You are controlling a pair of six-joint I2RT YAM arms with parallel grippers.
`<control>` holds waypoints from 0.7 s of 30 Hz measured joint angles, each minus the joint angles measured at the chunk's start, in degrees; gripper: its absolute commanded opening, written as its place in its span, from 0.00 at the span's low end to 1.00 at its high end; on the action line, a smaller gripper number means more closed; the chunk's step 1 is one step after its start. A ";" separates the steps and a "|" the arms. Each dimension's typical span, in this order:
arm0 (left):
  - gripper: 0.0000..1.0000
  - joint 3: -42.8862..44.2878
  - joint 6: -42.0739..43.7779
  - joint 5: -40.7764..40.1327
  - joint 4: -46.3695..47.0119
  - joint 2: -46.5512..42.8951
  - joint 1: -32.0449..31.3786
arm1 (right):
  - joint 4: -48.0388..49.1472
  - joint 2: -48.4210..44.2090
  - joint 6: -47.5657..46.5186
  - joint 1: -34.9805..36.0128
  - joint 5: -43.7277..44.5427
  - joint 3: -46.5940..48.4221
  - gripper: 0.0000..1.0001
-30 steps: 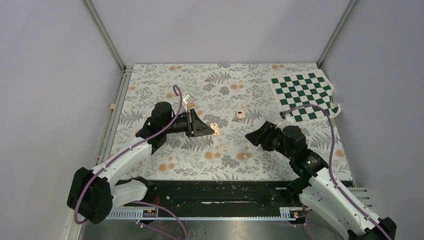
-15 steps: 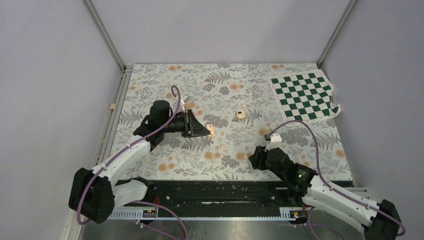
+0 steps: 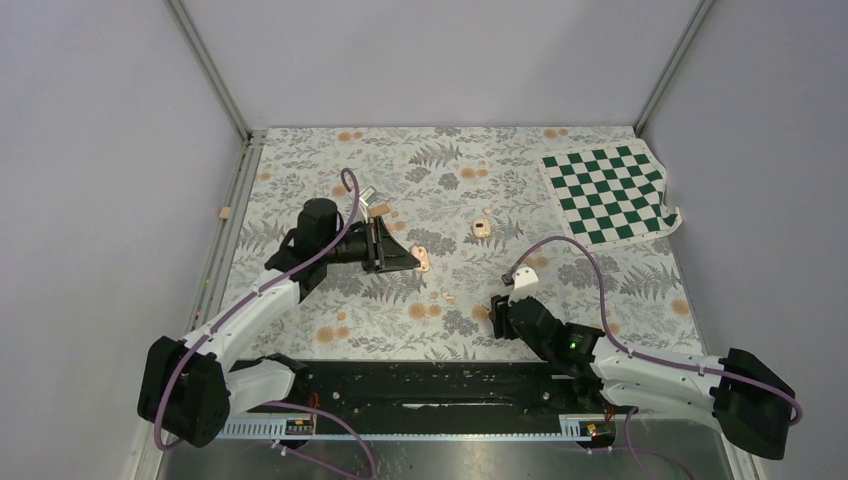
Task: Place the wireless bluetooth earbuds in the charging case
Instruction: Pick up the earbud from the center of the board.
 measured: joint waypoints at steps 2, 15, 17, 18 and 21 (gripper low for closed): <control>0.00 0.00 -0.52 0.44 1.16 0.20 0.02 | 0.20 1.66 -0.90 0.26 -0.57 0.28 0.55; 0.00 0.09 -1.95 4.09 4.24 2.73 0.52 | 9.38 9.55 -0.57 1.40 -1.40 -0.59 0.51; 0.00 0.28 -1.92 4.28 4.35 2.73 0.57 | 11.91 10.36 -0.39 1.84 -0.94 -2.10 0.50; 0.00 0.39 -1.88 4.37 4.39 2.73 0.61 | 13.86 10.88 -0.52 1.99 -0.31 -3.04 0.50; 0.00 0.59 -1.66 4.48 4.42 2.71 0.72 | 18.27 12.63 -0.85 2.08 0.66 -4.09 0.47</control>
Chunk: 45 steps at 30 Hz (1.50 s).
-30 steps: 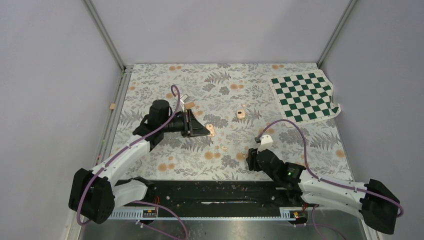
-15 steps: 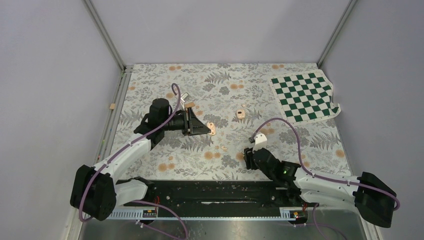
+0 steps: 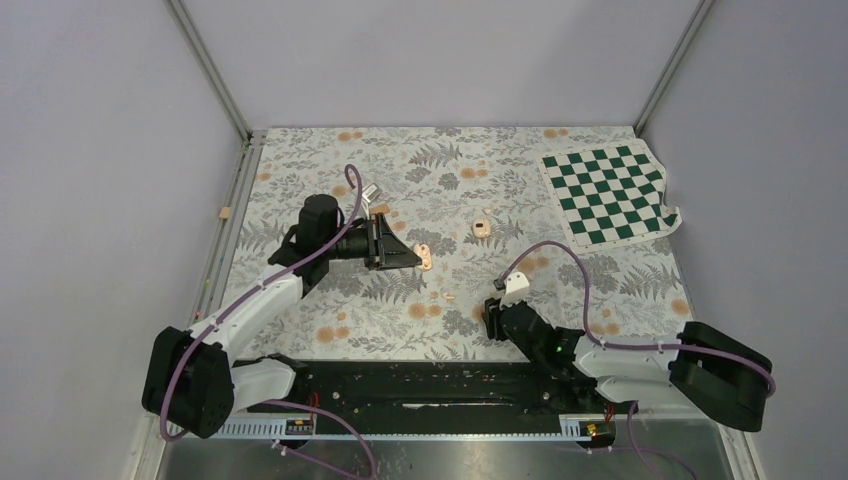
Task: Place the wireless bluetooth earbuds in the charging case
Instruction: Pick up the earbud from the center of the board.
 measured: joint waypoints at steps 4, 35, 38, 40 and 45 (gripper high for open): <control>0.00 0.00 0.17 -0.02 -0.02 -0.04 0.07 | 6.38 4.61 -0.85 0.63 1.73 -0.24 0.44; 0.00 0.11 -0.44 -0.04 2.45 -0.52 0.35 | 6.60 5.68 0.42 4.39 9.11 -0.83 0.24; 0.00 0.11 -0.48 -0.04 2.71 -0.52 0.35 | 6.51 5.81 0.15 4.94 9.07 -0.70 0.16; 0.00 0.11 -0.48 -0.04 2.78 -0.52 0.35 | 6.21 5.62 0.20 5.16 8.90 -0.59 0.13; 0.00 0.11 -0.50 -0.04 2.91 -0.52 0.35 | 1.77 2.12 0.22 5.33 8.24 -0.15 0.05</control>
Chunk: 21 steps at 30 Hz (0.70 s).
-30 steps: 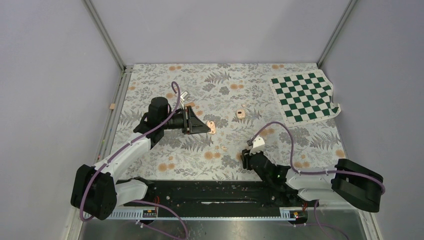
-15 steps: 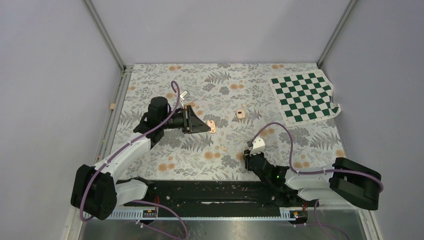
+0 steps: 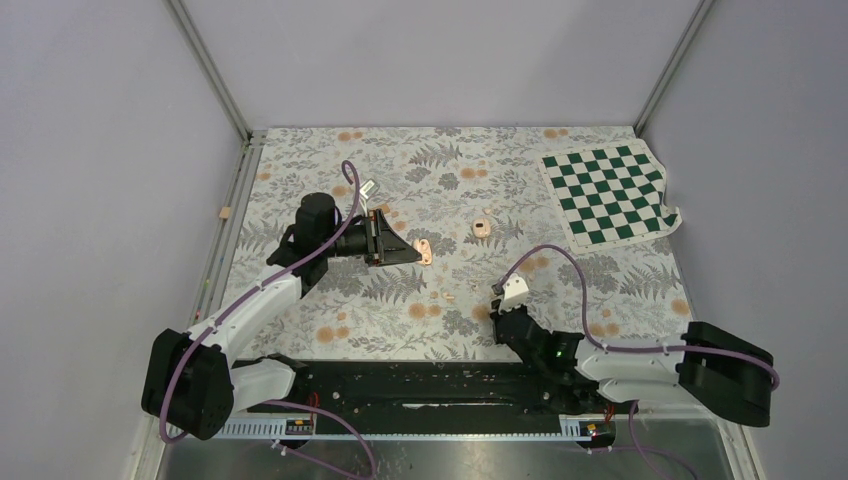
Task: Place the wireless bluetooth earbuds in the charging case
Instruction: Pick up the earbud from the center of the board.
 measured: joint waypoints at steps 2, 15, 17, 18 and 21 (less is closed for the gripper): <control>0.00 0.00 0.00 0.00 -0.02 0.00 0.00 | -3.93 -3.19 0.07 0.02 -0.35 1.01 0.03; 0.00 0.02 4.09 0.02 -4.26 0.22 2.16 | -23.34 -16.13 -0.22 -1.92 -2.23 12.66 0.25; 0.00 0.04 5.07 0.02 -5.53 0.13 2.84 | -22.49 -14.95 -0.83 -6.60 -5.29 12.66 0.28; 0.00 0.04 5.42 0.00 -6.05 0.09 3.06 | -21.70 -14.10 -1.31 -9.16 -7.04 12.66 0.30; 0.00 0.04 6.34 -0.20 -7.45 -0.31 3.43 | -17.38 -10.86 -4.17 -12.72 -10.62 12.55 0.42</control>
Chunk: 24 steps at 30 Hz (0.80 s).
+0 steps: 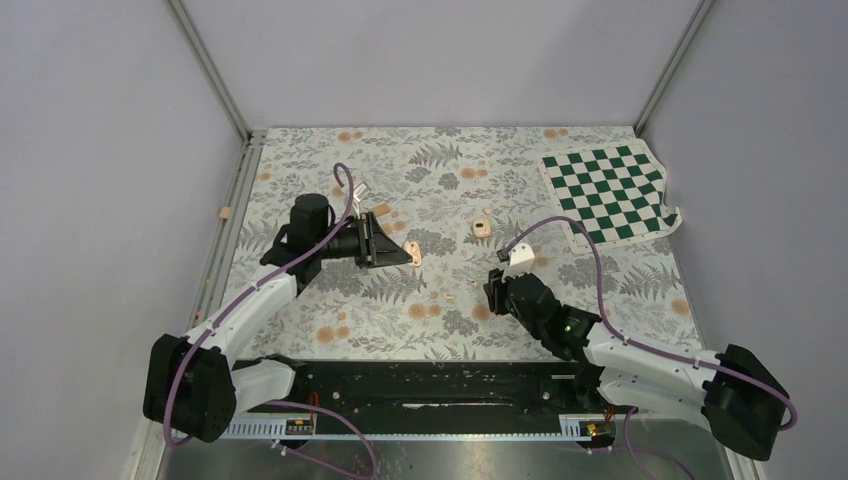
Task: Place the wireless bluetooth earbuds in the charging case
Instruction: Pick up the earbud from the center of the board.
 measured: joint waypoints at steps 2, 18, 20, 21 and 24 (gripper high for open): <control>0.00 0.00 0.20 -0.07 -0.39 -0.50 0.00 | 5.68 2.56 -2.82 -0.26 -2.38 -0.72 0.47; 0.00 -0.07 -0.81 -0.11 1.49 -1.86 -0.02 | 22.99 24.15 -11.06 -1.64 -5.14 -1.29 0.45; 0.00 -0.09 -0.94 -0.11 1.49 -1.86 -0.02 | 24.63 26.18 -11.26 -1.66 -5.14 -1.29 0.44; 0.00 -0.11 -0.98 -0.11 1.55 -1.86 -0.02 | 25.38 27.04 -11.37 -1.68 -5.16 -1.29 0.43; 0.00 -0.22 -1.25 -0.11 1.88 -1.86 -0.02 | 27.76 29.35 -11.76 -1.84 -5.22 -1.29 0.38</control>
